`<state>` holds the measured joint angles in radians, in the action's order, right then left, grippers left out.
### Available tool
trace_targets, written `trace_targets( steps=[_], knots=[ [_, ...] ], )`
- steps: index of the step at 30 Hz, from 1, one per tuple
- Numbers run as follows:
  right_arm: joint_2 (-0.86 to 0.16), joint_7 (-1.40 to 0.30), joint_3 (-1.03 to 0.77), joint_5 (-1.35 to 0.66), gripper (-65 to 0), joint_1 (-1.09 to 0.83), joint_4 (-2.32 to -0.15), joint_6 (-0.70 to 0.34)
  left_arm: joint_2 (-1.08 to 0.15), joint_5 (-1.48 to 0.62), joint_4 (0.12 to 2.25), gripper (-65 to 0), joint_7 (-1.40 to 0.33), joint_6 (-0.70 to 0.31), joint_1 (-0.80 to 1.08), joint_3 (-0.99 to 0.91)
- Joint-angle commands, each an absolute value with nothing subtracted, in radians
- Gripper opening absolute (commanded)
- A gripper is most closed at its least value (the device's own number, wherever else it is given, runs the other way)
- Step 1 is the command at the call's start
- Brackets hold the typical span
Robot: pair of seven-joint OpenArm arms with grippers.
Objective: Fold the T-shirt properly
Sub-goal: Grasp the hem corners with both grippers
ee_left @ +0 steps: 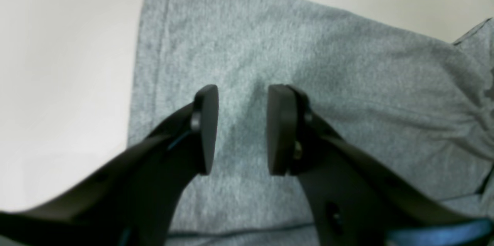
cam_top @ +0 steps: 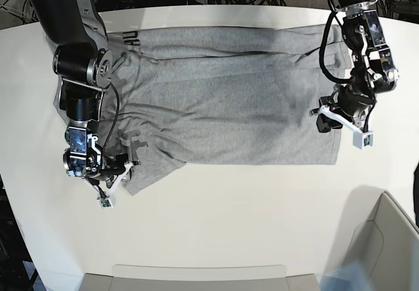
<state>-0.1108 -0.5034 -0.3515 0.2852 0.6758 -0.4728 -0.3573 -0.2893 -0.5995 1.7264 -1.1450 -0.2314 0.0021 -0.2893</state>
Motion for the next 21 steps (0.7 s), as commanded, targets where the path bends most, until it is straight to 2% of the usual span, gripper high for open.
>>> trace_targets(
  steps=[1, 5, 10, 13, 21],
  knots=[
    [-0.107, -0.582, -0.346, 0.308, -34.6, 0.665, -0.456, -0.369, -0.329, -0.613, 1.713, -40.3, -1.116, -0.24, -0.048, -0.288],
    [-0.111, -0.582, -0.346, 0.308, -34.6, 0.662, -0.455, -0.369, -0.398, -0.611, 1.557, -36.7, -1.113, -0.354, -0.177, -0.231],
    [-0.111, -0.582, -0.344, 0.309, -34.6, 0.654, -0.455, -0.369, -0.452, -0.611, 1.291, -36.3, -1.089, -0.43, -0.357, -0.213],
    [-0.11, -0.582, -0.344, 0.309, -34.6, 0.65, -0.455, -0.369, -0.496, -0.611, 1.118, -36.3, -1.02, -0.492, -0.444, -0.108],
    [-0.107, -0.582, -0.344, 0.309, -34.6, 0.65, -0.455, -0.369, -0.538, -0.611, 0.796, -36.3, -0.799, -0.499, -0.521, 0.065]
  ],
)
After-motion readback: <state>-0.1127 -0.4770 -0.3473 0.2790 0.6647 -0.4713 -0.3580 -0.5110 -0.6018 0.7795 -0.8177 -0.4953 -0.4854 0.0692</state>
